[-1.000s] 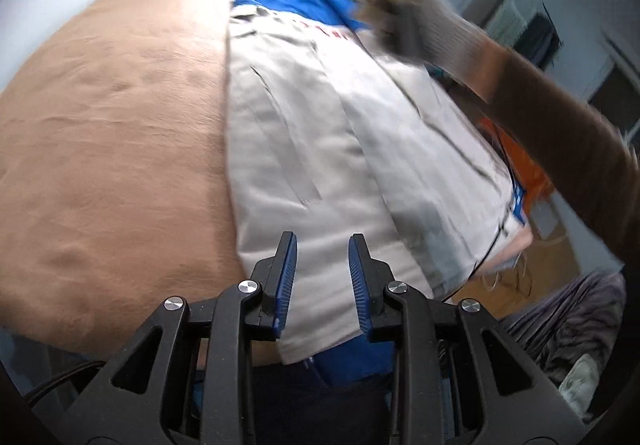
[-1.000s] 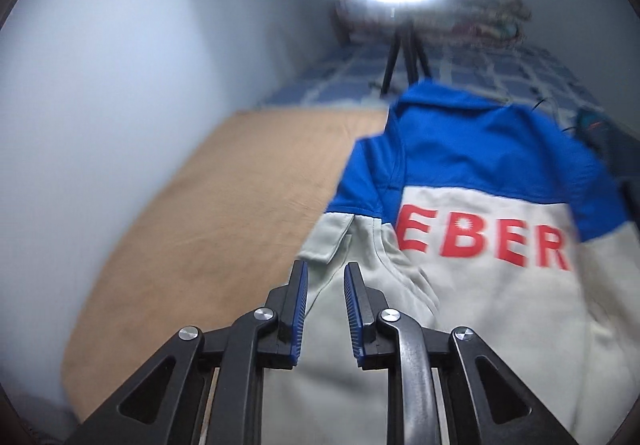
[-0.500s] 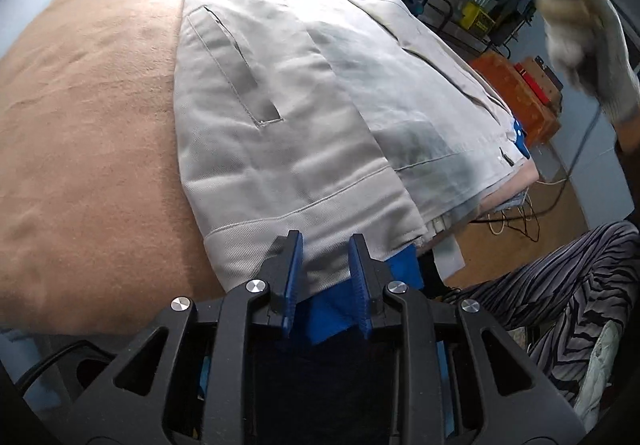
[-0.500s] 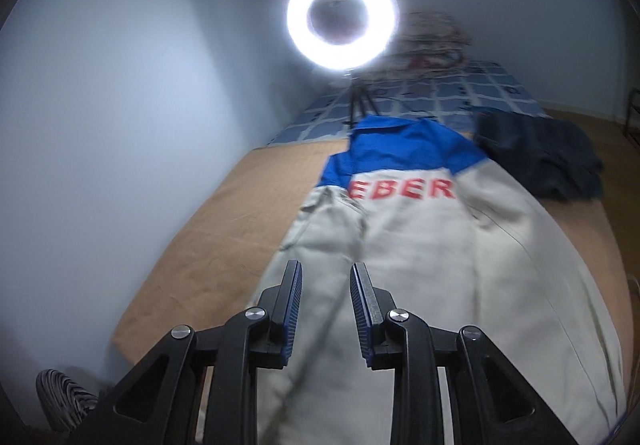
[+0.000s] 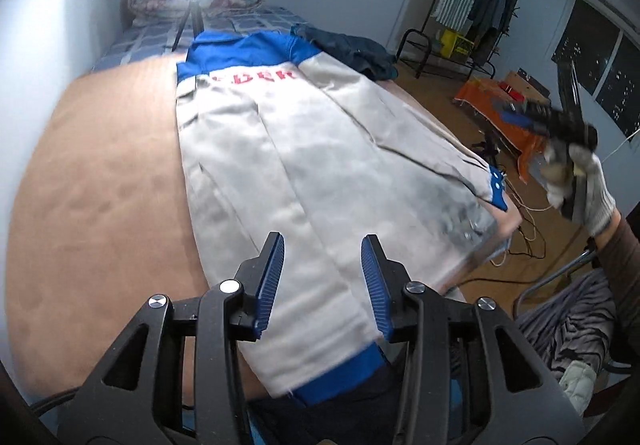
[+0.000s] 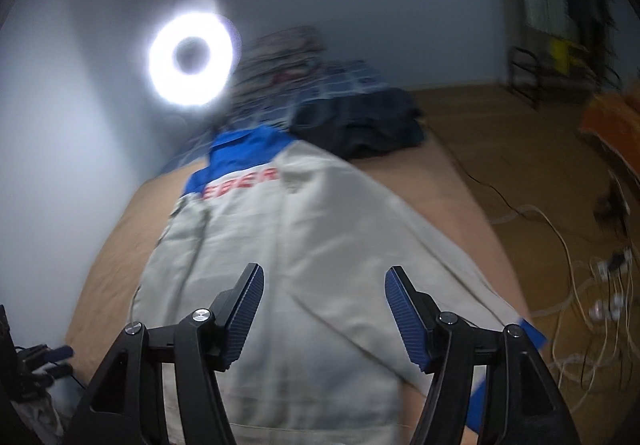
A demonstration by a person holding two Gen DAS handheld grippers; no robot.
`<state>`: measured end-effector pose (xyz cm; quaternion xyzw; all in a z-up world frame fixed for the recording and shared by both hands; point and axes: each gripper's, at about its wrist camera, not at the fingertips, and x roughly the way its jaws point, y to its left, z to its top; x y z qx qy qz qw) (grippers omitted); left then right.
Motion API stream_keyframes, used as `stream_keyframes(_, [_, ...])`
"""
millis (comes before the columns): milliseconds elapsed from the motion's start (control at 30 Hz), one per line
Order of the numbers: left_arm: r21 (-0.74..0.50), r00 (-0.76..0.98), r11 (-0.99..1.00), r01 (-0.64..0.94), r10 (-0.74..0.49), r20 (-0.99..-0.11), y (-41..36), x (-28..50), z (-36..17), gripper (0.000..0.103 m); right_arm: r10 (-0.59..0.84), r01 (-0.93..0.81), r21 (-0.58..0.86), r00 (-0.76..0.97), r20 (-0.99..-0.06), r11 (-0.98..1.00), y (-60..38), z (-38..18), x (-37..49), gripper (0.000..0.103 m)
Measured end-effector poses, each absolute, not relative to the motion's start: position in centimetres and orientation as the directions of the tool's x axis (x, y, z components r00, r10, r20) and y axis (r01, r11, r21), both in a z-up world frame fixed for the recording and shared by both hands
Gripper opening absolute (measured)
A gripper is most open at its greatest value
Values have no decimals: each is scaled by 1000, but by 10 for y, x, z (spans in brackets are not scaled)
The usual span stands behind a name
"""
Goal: Fold large clothes
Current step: 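Move the right tool to the other sleeve's blue cuff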
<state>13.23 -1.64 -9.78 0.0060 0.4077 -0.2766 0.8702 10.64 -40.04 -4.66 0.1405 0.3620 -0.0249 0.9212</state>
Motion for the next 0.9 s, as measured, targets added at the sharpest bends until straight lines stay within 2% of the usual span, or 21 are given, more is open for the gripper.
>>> stream_keyframes(167, [-171,511,836,522,-467,-722,-34,156,-95,41,-5,286,266,688,-725,921,-453,-76,94,66])
stream_keyframes(467, [-284,395,812,511,-514,-761,-55,181,-129,41,-23,479,347,610,-792,806,-524,-131,64,59])
stream_keyframes(767, [-242,352,766,596,-520,-778,-88,170,-135,41,0,580,441,605,-796,685,-574,-166,48,59])
stream_keyframes(900, [-254,333,764,594,-520,-787,-91,171,-140,41,-24,604,411,581,-814,683,-582,-183,59,59])
